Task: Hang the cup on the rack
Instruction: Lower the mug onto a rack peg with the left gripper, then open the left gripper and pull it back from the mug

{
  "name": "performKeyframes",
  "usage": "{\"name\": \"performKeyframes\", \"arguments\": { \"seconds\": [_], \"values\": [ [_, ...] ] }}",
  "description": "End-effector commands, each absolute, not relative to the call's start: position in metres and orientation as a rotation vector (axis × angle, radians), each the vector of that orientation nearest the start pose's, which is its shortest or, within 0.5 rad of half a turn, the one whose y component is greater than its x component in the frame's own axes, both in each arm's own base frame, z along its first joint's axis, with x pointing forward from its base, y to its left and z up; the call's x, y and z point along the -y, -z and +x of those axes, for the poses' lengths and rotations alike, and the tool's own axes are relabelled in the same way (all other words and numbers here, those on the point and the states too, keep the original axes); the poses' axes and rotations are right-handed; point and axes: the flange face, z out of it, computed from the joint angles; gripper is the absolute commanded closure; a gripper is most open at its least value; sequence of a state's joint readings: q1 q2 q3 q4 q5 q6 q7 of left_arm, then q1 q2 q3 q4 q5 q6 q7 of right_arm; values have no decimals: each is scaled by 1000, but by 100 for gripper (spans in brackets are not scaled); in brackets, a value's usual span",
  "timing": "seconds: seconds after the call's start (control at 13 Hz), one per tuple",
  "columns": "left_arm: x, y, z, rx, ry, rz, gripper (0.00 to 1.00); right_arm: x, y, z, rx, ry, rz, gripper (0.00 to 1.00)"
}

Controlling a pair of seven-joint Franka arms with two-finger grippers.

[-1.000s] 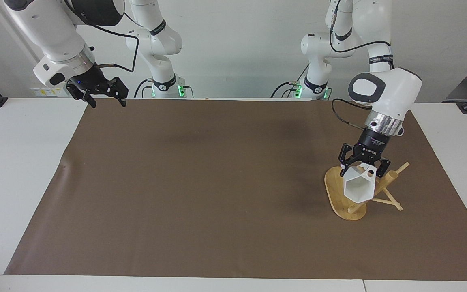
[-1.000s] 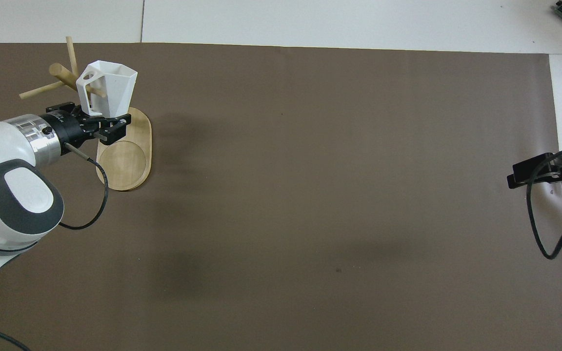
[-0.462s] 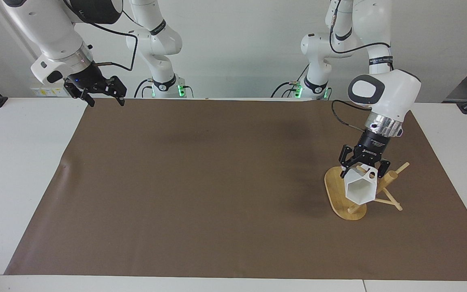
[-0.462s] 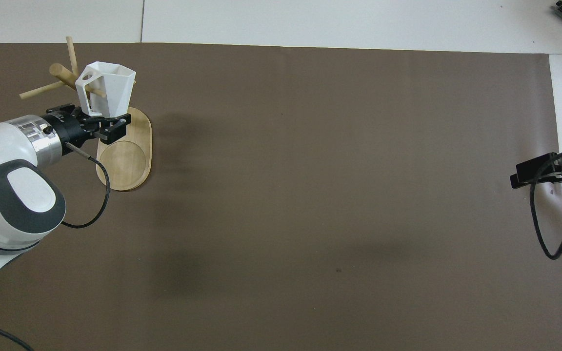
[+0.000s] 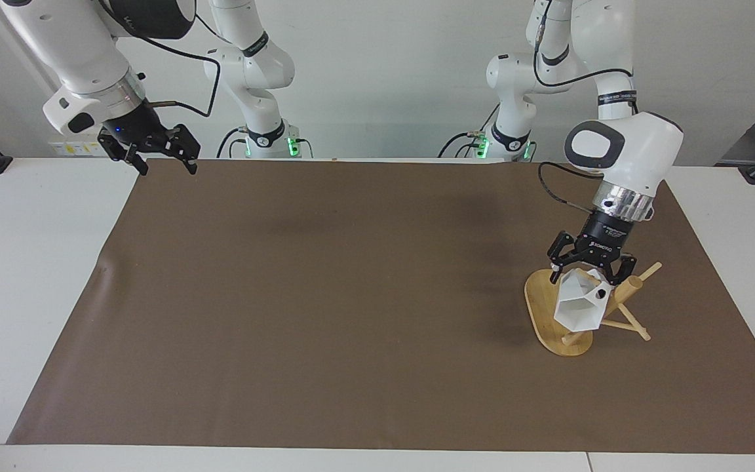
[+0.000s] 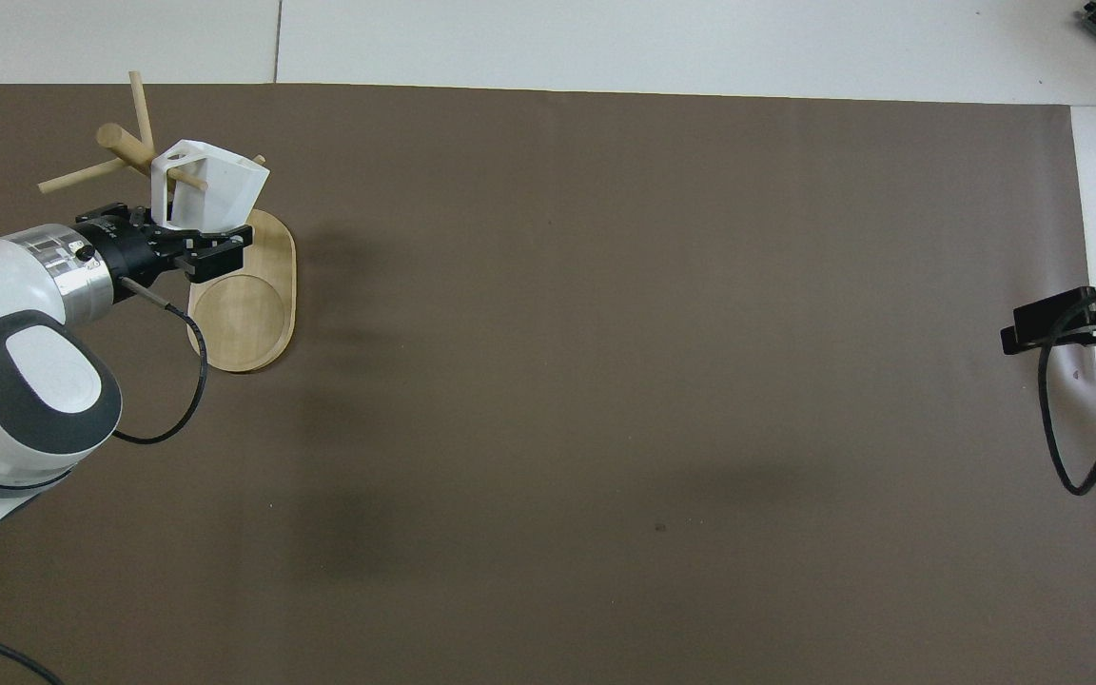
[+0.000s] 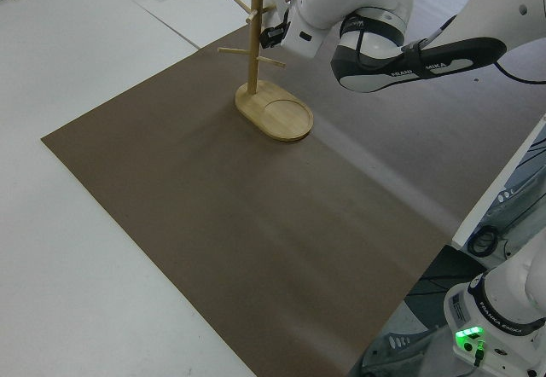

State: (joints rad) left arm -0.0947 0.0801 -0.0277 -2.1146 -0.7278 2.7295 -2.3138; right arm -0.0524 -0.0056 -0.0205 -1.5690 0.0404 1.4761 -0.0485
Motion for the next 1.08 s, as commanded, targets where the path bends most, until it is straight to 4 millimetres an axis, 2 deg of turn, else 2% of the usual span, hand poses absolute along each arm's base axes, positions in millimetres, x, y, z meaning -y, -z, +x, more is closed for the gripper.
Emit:
{"name": "performKeyframes", "arguments": {
  "seconds": [0.0,0.31,0.38,0.54,0.69,1.0],
  "values": [
    [41,-427,590,-2503,344,487,0,38,-622,540,-56,-106,-3118,0],
    [43,-439,592,-2554,322,656,0,37,-622,540,-56,-111,-3118,0],
    [45,-445,593,-2561,322,693,0,37,-622,540,-56,-111,-3118,0],
    [28,-458,594,-2598,326,735,0,38,-622,540,-59,-108,-3118,0],
    [21,-473,595,-2635,307,816,0,40,-622,541,-69,-87,-3122,0],
    [22,-504,583,-2661,192,1011,0,54,-623,547,-110,-1,-3127,0]
  ]
}}
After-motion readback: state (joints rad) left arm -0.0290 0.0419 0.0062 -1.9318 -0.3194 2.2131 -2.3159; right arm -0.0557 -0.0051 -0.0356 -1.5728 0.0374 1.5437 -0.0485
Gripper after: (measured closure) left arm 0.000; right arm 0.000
